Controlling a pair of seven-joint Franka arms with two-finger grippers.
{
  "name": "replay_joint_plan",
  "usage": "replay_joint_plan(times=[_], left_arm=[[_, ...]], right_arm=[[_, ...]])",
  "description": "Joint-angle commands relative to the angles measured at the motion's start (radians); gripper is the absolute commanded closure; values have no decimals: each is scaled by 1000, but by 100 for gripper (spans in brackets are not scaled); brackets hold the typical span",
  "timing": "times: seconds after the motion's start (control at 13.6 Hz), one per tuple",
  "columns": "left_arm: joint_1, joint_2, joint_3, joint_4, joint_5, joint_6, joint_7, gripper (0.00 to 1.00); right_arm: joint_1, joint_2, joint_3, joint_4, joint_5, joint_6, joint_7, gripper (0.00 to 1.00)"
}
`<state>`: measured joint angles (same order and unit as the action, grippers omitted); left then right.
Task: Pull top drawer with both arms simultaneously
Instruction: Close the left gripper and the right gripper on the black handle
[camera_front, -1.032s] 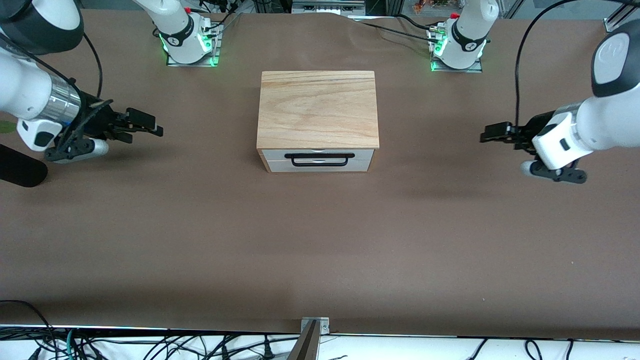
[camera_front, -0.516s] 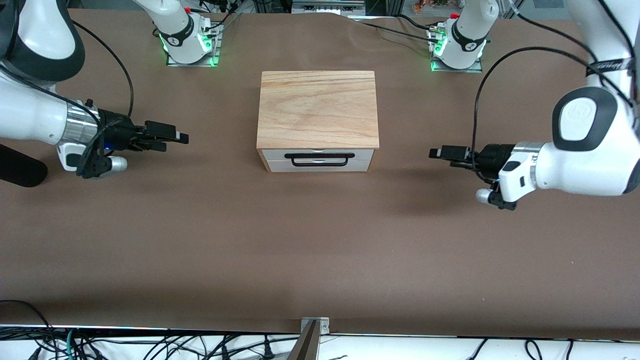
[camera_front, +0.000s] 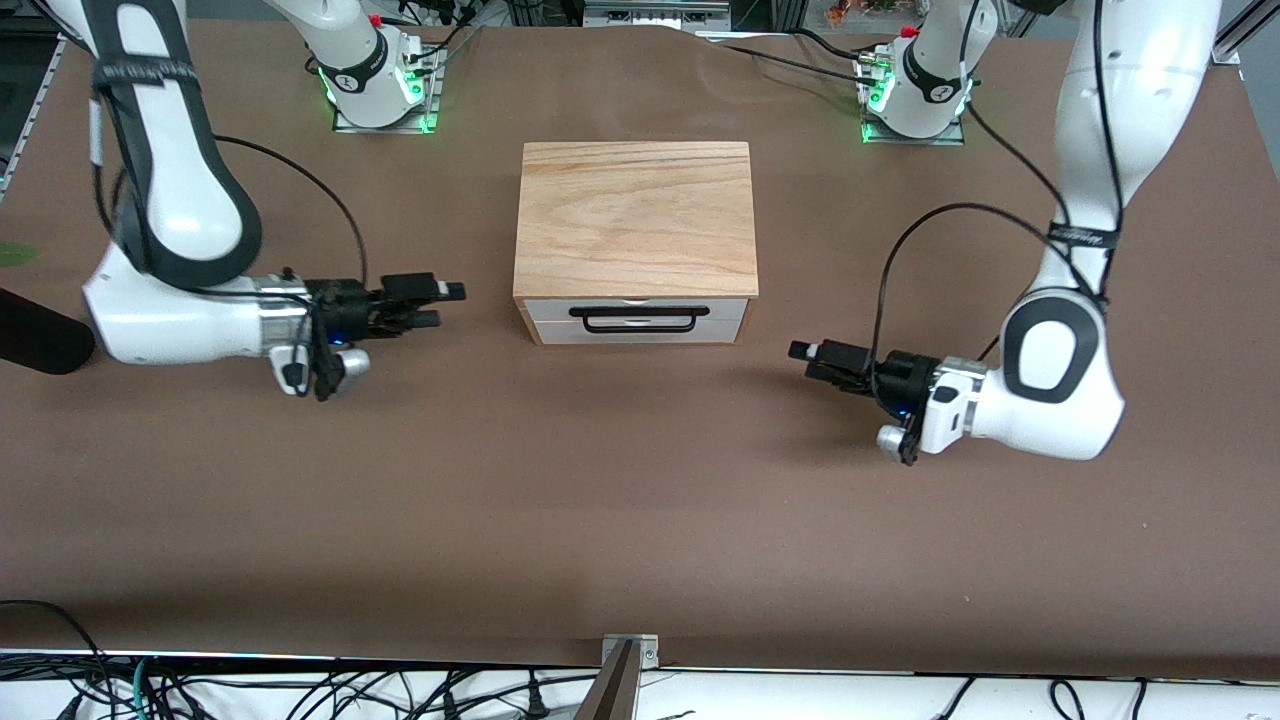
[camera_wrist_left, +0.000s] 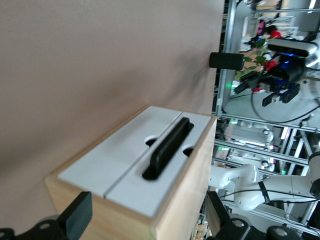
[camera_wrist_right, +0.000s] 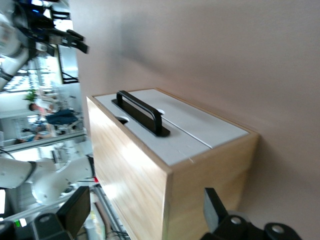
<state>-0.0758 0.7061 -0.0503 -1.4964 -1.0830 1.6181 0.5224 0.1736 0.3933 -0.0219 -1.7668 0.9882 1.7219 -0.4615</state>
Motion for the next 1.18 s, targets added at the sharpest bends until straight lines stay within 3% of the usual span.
replay_joint_plan(times=[0.0,0.15,0.37,0.52,0.74,0.88,0.96,1.11], left_arm=[[-39,21,6,-30,-104,43,63,0],[-62,21,6,-74,-159,74,114,0],[-100,24,6,-166,-291,104,241,0],[-130,21,6,-221,-357,124,309,0],[-154,18,-6,-257,-413,143,366,0],[-150,16,-49,-268,-428,178,373,0],[-148,15,-69,-269,-443,195,373,1],[-148,15,-77,-269,-452,198,387,14]], right_arm=[[35,22,4,-57,160,59,-118,0],[47,65,5,-97,271,91,-257,0],[88,169,11,-132,545,84,-483,0],[128,193,11,-175,674,85,-581,6],[159,197,11,-195,727,90,-600,19],[161,197,13,-194,730,91,-600,39],[164,199,13,-194,739,91,-600,39],[182,216,11,-192,777,91,-600,39]])
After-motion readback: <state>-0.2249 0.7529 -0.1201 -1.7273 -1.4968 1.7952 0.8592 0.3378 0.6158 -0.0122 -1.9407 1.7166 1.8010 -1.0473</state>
